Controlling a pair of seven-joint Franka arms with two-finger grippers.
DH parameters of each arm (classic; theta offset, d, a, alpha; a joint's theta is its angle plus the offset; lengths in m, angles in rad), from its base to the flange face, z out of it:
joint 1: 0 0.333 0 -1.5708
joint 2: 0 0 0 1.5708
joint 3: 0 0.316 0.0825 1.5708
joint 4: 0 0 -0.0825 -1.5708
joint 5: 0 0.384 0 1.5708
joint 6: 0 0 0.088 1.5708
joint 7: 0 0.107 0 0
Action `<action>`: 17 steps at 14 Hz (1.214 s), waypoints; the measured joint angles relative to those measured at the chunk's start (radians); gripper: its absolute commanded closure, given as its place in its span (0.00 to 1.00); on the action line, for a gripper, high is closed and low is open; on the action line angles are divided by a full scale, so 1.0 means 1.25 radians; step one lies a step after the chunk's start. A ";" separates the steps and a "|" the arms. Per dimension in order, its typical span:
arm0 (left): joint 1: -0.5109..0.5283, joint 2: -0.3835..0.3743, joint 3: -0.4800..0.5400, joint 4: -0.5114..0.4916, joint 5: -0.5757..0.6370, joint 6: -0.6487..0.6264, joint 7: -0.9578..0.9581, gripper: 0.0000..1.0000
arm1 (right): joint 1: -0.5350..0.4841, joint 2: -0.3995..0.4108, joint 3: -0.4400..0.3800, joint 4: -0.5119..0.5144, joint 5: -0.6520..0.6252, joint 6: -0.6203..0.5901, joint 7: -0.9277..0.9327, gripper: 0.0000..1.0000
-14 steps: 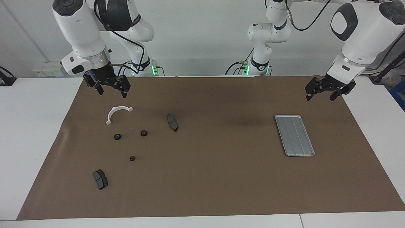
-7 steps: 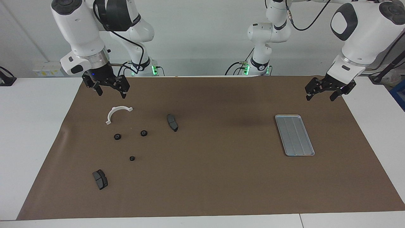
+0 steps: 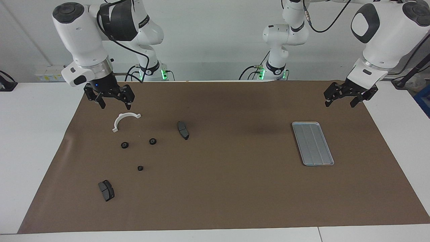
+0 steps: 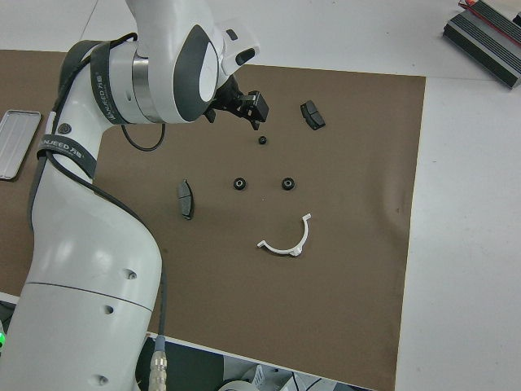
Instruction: Pick bearing gear from pile to tray
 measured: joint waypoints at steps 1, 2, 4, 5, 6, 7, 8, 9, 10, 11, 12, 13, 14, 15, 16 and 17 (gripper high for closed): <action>0.000 0.000 0.000 -0.002 0.000 0.000 0.000 0.00 | -0.004 0.002 0.000 -0.029 0.000 0.036 -0.011 0.00; 0.000 0.000 0.000 -0.004 0.000 0.000 0.000 0.00 | -0.006 0.004 0.000 -0.056 0.000 0.066 -0.022 0.00; 0.000 0.000 0.000 -0.013 0.000 0.002 0.000 0.00 | -0.015 0.014 0.000 -0.107 0.000 0.124 -0.053 0.00; 0.000 0.000 0.000 -0.017 0.000 0.003 0.000 0.00 | -0.027 0.021 -0.001 -0.131 0.000 0.151 -0.071 0.00; 0.000 0.000 0.000 -0.023 0.000 0.004 0.000 0.00 | -0.040 0.031 -0.001 -0.154 0.000 0.181 -0.090 0.00; -0.002 0.000 -0.001 -0.029 0.000 0.007 0.000 0.00 | -0.050 0.043 -0.002 -0.173 0.000 0.208 -0.107 0.00; -0.007 0.000 -0.002 -0.038 0.000 0.013 0.000 0.00 | -0.057 0.056 -0.002 -0.190 0.000 0.234 -0.118 0.00; -0.013 -0.001 -0.002 -0.047 0.000 0.021 0.000 0.00 | -0.061 0.067 -0.002 -0.205 0.000 0.260 -0.127 0.00; -0.023 -0.001 -0.003 -0.057 0.000 0.028 -0.007 0.00 | -0.066 0.078 -0.002 -0.222 0.000 0.294 -0.141 0.00; -0.037 -0.001 -0.003 -0.069 0.000 0.042 -0.027 0.00 | -0.074 0.089 -0.002 -0.240 0.000 0.332 -0.160 0.00; -0.051 -0.001 -0.003 -0.081 0.000 0.056 -0.056 0.00 | -0.080 0.100 -0.003 -0.255 0.000 0.363 -0.173 0.00; -0.069 -0.001 -0.004 -0.095 0.000 0.073 -0.091 0.00 | -0.085 0.112 -0.003 -0.267 0.000 0.392 -0.180 0.00; -0.086 -0.001 -0.005 -0.105 0.000 0.086 -0.123 0.00 | -0.087 0.124 -0.003 -0.275 0.000 0.414 -0.183 0.00; -0.101 -0.001 -0.006 -0.112 0.000 0.093 -0.151 0.00 | -0.087 0.138 -0.003 -0.281 0.000 0.437 -0.183 0.00; -0.110 -0.001 -0.006 -0.117 0.000 0.098 -0.168 0.00 | -0.087 0.153 -0.003 -0.286 0.000 0.462 -0.183 0.00; -0.115 -0.001 -0.006 -0.120 0.000 0.102 -0.175 0.03 | -0.087 0.166 -0.003 -0.291 0.000 0.486 -0.183 0.00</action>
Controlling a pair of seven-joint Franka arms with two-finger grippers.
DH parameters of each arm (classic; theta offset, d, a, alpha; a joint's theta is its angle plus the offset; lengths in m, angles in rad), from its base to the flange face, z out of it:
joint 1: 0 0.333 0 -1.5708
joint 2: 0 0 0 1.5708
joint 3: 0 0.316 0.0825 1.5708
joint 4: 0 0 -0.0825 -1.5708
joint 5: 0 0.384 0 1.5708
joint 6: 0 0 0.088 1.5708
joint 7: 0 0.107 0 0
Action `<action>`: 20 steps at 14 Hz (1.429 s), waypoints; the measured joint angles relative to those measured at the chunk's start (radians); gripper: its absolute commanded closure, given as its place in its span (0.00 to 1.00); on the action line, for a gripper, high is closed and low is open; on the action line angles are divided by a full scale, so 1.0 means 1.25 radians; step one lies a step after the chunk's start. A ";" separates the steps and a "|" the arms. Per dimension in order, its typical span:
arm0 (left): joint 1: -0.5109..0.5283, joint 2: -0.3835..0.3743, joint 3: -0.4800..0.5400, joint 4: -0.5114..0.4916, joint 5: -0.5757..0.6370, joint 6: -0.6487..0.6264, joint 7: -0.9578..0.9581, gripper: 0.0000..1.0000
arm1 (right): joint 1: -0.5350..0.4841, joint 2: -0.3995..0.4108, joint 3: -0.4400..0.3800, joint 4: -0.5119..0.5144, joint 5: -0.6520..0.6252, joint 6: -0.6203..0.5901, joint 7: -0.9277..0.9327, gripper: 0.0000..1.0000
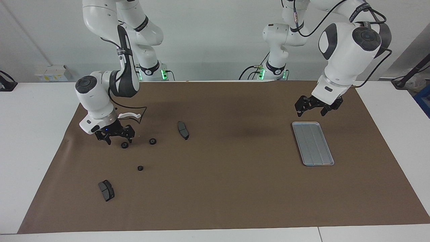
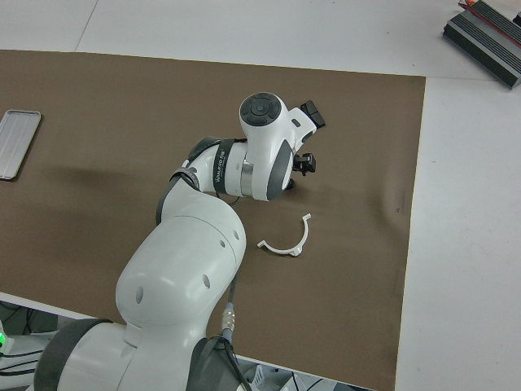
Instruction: Pick bearing gear from pile to tray
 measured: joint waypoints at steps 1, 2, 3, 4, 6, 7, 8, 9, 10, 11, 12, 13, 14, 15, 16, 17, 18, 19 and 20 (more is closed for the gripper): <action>-0.002 0.000 0.000 -0.005 0.000 0.006 -0.003 0.04 | 0.000 0.009 0.000 -0.004 0.000 0.016 0.000 0.01; -0.004 0.000 0.000 -0.011 0.000 0.014 -0.010 0.04 | 0.000 0.015 0.000 -0.008 0.000 0.023 0.000 0.05; -0.005 0.000 0.000 -0.018 0.000 0.019 -0.019 0.04 | 0.000 0.018 0.000 -0.010 0.000 0.025 0.000 0.07; -0.007 0.000 0.000 -0.023 0.000 0.024 -0.026 0.04 | 0.000 0.018 0.000 -0.012 0.000 0.025 0.000 0.09; -0.010 0.000 0.000 -0.026 0.000 0.028 -0.032 0.04 | 0.000 0.018 0.000 -0.017 0.000 0.025 0.000 0.14; -0.010 0.000 0.000 -0.026 0.000 0.028 -0.032 0.04 | 0.000 0.018 0.000 -0.024 0.000 0.025 0.000 0.17; -0.010 0.000 0.000 -0.027 0.000 0.028 -0.032 0.04 | -0.001 0.018 0.000 -0.030 0.000 0.025 0.000 0.25; -0.010 0.000 0.000 -0.030 0.000 0.028 -0.033 0.04 | -0.003 0.018 0.000 -0.033 0.000 0.025 0.000 0.35; -0.010 0.000 0.000 -0.033 0.000 0.030 -0.033 0.04 | -0.005 0.018 0.000 -0.035 0.000 0.025 0.000 0.48; -0.010 0.000 0.000 -0.035 0.000 0.031 -0.033 0.05 | -0.005 0.018 0.000 -0.037 0.000 0.025 0.000 0.61; -0.010 0.000 0.000 -0.037 0.000 0.031 -0.034 0.05 | -0.005 0.018 0.000 -0.037 0.000 0.025 0.000 0.71; -0.010 0.000 0.000 -0.038 0.000 0.032 -0.034 0.05 | -0.005 0.018 0.000 -0.037 0.000 0.025 0.000 0.80; -0.010 0.000 0.000 -0.039 0.000 0.033 -0.034 0.05 | -0.005 0.018 0.000 -0.037 0.000 0.025 0.000 0.86; -0.010 0.000 0.000 -0.040 0.000 0.033 -0.034 0.05 | -0.005 0.018 0.000 -0.037 0.000 0.026 0.000 0.93; -0.010 0.000 0.000 -0.041 0.000 0.033 -0.034 0.06 | -0.005 0.017 0.000 -0.037 0.000 0.026 0.000 1.00; -0.010 0.000 0.000 -0.042 0.000 0.034 -0.034 0.06 | -0.005 0.018 0.001 -0.036 0.000 0.026 0.000 1.00; -0.010 0.000 0.000 -0.043 0.000 0.037 -0.035 0.07 | -0.003 0.017 0.004 -0.034 0.000 0.026 0.000 1.00; -0.010 0.000 0.000 -0.045 0.000 0.044 -0.037 0.08 | 0.002 0.017 0.006 -0.029 0.000 0.026 0.001 1.00; -0.011 0.000 0.000 -0.050 0.000 0.055 -0.039 0.08 | 0.013 0.015 0.007 -0.019 0.001 0.026 0.012 1.00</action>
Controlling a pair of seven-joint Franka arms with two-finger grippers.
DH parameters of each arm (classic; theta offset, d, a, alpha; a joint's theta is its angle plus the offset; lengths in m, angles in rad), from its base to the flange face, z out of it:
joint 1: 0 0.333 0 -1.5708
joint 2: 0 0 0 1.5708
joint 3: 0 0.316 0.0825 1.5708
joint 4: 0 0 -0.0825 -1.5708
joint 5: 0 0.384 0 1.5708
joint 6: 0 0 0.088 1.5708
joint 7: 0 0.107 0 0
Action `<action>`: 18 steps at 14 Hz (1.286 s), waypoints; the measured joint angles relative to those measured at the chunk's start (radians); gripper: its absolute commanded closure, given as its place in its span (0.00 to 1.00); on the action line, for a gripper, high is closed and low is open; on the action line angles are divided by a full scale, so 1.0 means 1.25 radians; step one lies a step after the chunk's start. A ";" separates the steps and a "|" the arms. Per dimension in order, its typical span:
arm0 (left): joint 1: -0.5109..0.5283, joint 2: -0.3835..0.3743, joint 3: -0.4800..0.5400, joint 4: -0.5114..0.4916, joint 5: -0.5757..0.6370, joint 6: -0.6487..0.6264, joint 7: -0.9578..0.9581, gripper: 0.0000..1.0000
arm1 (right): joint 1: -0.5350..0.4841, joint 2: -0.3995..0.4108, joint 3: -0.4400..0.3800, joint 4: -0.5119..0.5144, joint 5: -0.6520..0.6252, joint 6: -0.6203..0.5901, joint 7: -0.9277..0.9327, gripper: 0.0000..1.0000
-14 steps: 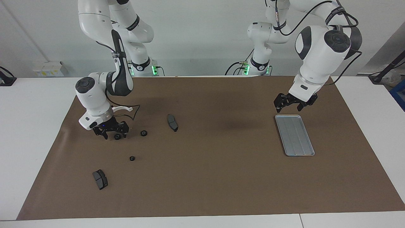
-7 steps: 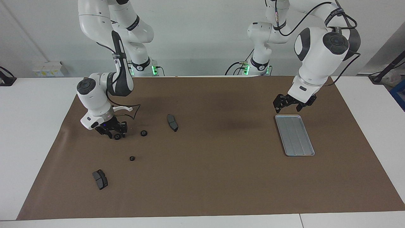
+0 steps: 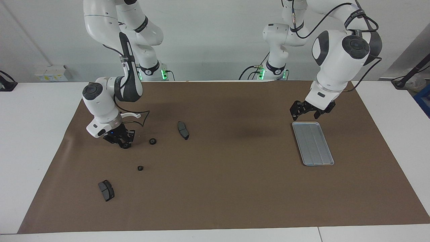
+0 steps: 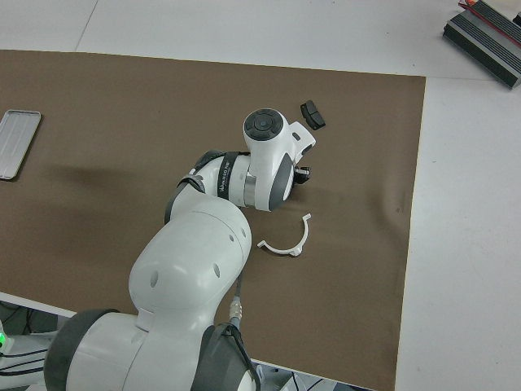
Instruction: Pick bearing gear from pile to tray
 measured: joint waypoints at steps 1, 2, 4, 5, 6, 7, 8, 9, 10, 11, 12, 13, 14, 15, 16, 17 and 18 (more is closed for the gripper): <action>-0.002 0.000 0.000 -0.006 0.000 0.014 -0.007 0.09 | 0.017 -0.002 0.001 0.014 0.000 -0.002 0.023 1.00; -0.006 0.000 -0.001 -0.012 0.000 0.026 -0.018 0.10 | 0.039 -0.004 0.001 0.032 0.000 -0.011 0.057 1.00; -0.016 0.000 -0.001 -0.020 0.000 0.043 -0.037 0.13 | 0.102 -0.005 0.003 0.077 0.001 -0.042 0.147 1.00; -0.020 0.001 -0.002 -0.022 -0.001 0.051 -0.042 0.13 | 0.130 -0.005 0.003 0.093 0.001 -0.052 0.192 1.00; -0.025 0.001 -0.002 -0.026 -0.004 0.061 -0.051 0.14 | 0.160 -0.005 0.004 0.106 0.001 -0.058 0.242 1.00; -0.030 0.001 -0.002 -0.033 -0.009 0.077 -0.064 0.14 | 0.187 -0.005 0.004 0.118 0.001 -0.067 0.290 1.00; -0.035 0.001 -0.002 -0.041 -0.012 0.094 -0.081 0.15 | 0.212 -0.005 0.004 0.132 0.001 -0.078 0.332 1.00; -0.041 0.001 -0.003 -0.048 -0.014 0.106 -0.095 0.15 | 0.234 -0.003 0.004 0.147 0.001 -0.089 0.368 1.00; -0.047 0.001 -0.003 -0.052 -0.014 0.112 -0.104 0.15 | 0.255 0.002 0.004 0.164 0.001 -0.098 0.399 1.00; -0.051 0.001 -0.003 -0.053 -0.014 0.115 -0.111 0.15 | 0.276 0.009 0.004 0.181 0.001 -0.104 0.434 1.00; -0.054 0.001 -0.003 -0.053 -0.014 0.115 -0.115 0.15 | 0.297 0.019 0.004 0.196 0.000 -0.108 0.469 1.00; -0.055 0.001 -0.004 -0.053 -0.015 0.116 -0.116 0.15 | 0.316 0.031 0.004 0.211 -0.003 -0.109 0.497 1.00; -0.057 0.001 -0.004 -0.053 -0.015 0.116 -0.117 0.16 | 0.331 0.043 0.004 0.228 -0.005 -0.111 0.520 1.00; -0.058 0.001 -0.004 -0.053 -0.016 0.116 -0.117 0.17 | 0.344 0.055 0.004 0.244 -0.006 -0.116 0.543 1.00; -0.060 0.001 -0.004 -0.053 -0.016 0.116 -0.117 0.17 | 0.360 0.067 0.004 0.263 -0.007 -0.125 0.570 1.00; -0.062 0.001 -0.004 -0.053 -0.016 0.116 -0.118 0.17 | 0.379 0.078 0.004 0.284 -0.011 -0.138 0.598 1.00; -0.063 0.001 -0.004 -0.053 -0.017 0.116 -0.118 0.18 | 0.399 0.090 0.004 0.308 -0.021 -0.155 0.632 1.00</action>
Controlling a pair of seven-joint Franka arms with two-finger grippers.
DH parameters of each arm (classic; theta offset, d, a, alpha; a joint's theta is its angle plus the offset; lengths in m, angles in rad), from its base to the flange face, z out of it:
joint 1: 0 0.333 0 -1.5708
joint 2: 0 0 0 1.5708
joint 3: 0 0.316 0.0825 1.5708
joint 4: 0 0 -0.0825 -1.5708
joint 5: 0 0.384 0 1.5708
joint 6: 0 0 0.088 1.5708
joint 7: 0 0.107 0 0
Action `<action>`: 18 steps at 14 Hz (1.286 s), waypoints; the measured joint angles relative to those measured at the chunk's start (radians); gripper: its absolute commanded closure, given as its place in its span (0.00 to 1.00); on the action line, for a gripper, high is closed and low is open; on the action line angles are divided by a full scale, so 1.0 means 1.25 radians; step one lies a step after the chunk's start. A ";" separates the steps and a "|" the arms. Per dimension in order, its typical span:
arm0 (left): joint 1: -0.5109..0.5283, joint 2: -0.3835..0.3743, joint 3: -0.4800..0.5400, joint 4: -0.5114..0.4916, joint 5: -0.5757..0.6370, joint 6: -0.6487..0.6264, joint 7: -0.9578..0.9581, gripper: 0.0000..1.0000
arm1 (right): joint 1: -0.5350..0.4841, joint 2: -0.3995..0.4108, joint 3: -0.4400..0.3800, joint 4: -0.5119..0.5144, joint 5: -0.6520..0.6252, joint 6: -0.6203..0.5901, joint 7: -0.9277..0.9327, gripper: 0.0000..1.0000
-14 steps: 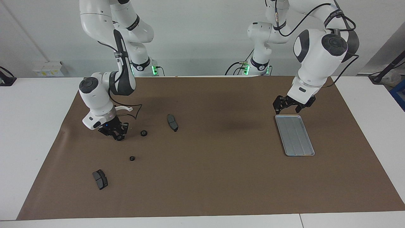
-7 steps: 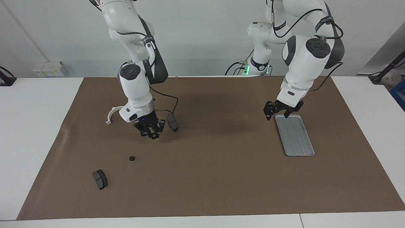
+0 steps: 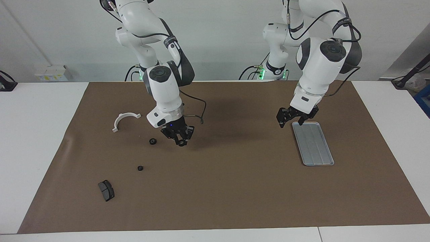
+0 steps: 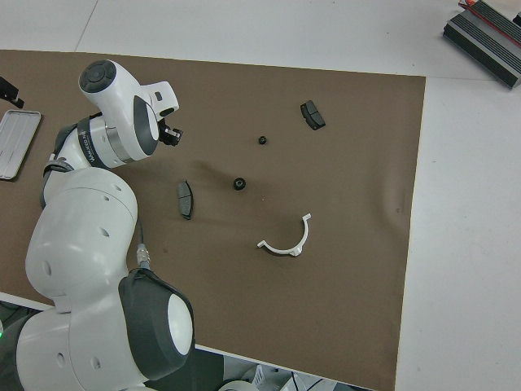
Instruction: Pick bearing gear from pile to tray
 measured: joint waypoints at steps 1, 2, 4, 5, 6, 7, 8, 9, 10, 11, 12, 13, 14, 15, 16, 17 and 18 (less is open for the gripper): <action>0.000 0.000 0.000 0.000 0.000 0.000 0.000 0.18 | 0.021 0.012 0.000 0.024 -0.015 -0.016 0.039 1.00; 0.000 0.000 0.000 0.000 0.000 0.000 0.000 0.18 | 0.042 0.025 0.000 0.041 -0.026 -0.025 0.074 1.00; 0.000 0.000 0.000 0.000 0.000 0.000 0.000 0.18 | 0.088 0.053 0.000 0.056 -0.046 -0.027 0.133 1.00; 0.000 0.000 0.000 0.000 0.000 0.000 0.000 0.18 | 0.111 0.071 0.000 0.062 -0.054 -0.027 0.158 1.00; 0.000 0.000 0.000 0.000 -0.001 0.000 0.000 0.18 | 0.134 0.099 0.000 0.074 -0.071 -0.027 0.191 1.00; 0.000 0.000 0.000 0.000 -0.001 0.000 0.000 0.18 | 0.148 0.125 0.000 0.090 -0.087 -0.027 0.219 1.00; 0.000 0.000 0.000 0.000 -0.001 0.001 0.000 0.19 | 0.156 0.149 0.000 0.109 -0.096 -0.027 0.235 1.00; 0.000 0.000 0.000 0.000 -0.001 0.002 0.000 0.19 | 0.159 0.169 -0.001 0.128 -0.099 -0.026 0.242 1.00; 0.000 0.000 0.000 0.000 -0.002 0.005 0.000 0.19 | 0.159 0.186 -0.001 0.146 -0.100 -0.025 0.249 1.00; 0.000 0.000 0.000 -0.001 -0.006 0.009 -0.001 0.20 | 0.160 0.197 -0.001 0.157 -0.100 -0.021 0.255 1.00; 0.000 0.000 0.000 -0.001 -0.019 0.017 -0.005 0.22 | 0.160 0.204 -0.001 0.163 -0.100 -0.013 0.261 0.98; 0.000 0.000 0.000 -0.002 -0.032 0.028 -0.018 0.23 | 0.162 0.207 0.000 0.165 -0.100 -0.005 0.263 0.93; 0.000 0.000 0.000 -0.003 -0.041 0.037 -0.039 0.24 | 0.165 0.208 0.000 0.166 -0.100 -0.005 0.264 0.71; -0.001 0.000 0.000 -0.003 -0.046 0.046 -0.058 0.24 | 0.171 0.208 0.000 0.166 -0.100 -0.005 0.264 0.63; -0.004 0.001 0.000 -0.003 -0.050 0.051 -0.071 0.24 | 0.179 0.208 0.000 0.166 -0.100 -0.005 0.265 0.32; -0.008 0.001 0.000 -0.003 -0.055 0.054 -0.080 0.25 | 0.183 0.209 0.000 0.166 -0.100 -0.005 0.266 0.23; -0.011 0.002 0.000 -0.003 -0.065 0.058 -0.087 0.26 | 0.184 0.209 0.000 0.165 -0.100 -0.005 0.266 0.16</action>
